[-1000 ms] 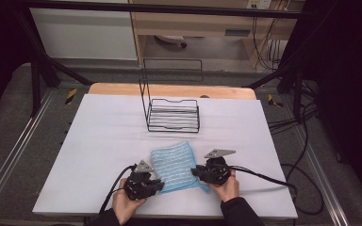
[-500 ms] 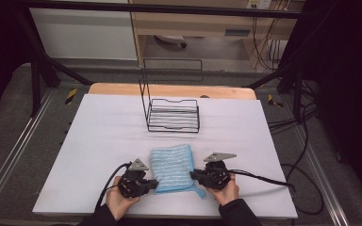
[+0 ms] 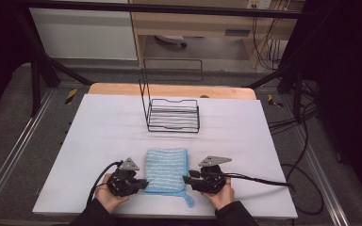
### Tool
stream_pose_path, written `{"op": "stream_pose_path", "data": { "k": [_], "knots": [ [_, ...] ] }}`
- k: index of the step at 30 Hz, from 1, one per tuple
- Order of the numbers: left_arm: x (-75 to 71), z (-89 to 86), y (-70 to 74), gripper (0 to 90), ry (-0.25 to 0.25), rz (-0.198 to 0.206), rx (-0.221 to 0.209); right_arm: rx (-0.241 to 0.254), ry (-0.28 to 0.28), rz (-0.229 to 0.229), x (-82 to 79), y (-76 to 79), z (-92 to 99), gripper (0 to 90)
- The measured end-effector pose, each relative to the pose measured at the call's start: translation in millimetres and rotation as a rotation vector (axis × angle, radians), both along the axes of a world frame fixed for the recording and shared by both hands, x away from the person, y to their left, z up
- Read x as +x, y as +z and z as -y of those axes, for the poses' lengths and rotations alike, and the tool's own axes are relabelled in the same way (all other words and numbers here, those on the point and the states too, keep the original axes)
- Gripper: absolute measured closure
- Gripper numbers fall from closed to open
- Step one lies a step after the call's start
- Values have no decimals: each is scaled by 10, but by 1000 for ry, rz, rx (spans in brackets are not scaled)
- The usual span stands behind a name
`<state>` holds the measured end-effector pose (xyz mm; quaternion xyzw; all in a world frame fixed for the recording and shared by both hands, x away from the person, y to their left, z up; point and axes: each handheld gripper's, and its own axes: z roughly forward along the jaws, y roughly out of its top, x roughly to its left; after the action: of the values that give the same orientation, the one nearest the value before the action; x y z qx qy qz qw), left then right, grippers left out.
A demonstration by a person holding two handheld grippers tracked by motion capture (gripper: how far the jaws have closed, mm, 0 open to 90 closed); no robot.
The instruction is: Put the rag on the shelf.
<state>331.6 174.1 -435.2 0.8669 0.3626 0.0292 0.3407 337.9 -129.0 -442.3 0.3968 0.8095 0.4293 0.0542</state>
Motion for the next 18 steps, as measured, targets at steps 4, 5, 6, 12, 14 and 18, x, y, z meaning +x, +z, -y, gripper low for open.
{"op": "stream_pose_path", "data": {
  "k": [4,5,6,12,14,18],
  "knots": [
    [5,-49,29,752,16,15,-20,0,1,81,14,66,75,436],
    [7,-62,40,696,22,24,-21,5,0,87,29,82,104,398],
    [11,-78,53,652,34,34,-29,11,3,90,41,86,125,358],
    [77,-157,122,427,73,88,-62,32,0,86,149,87,257,205],
    [108,-171,143,373,81,104,-70,32,6,81,188,75,283,154],
    [175,-176,176,303,89,124,-74,24,0,79,234,70,310,100]
  ]
}}
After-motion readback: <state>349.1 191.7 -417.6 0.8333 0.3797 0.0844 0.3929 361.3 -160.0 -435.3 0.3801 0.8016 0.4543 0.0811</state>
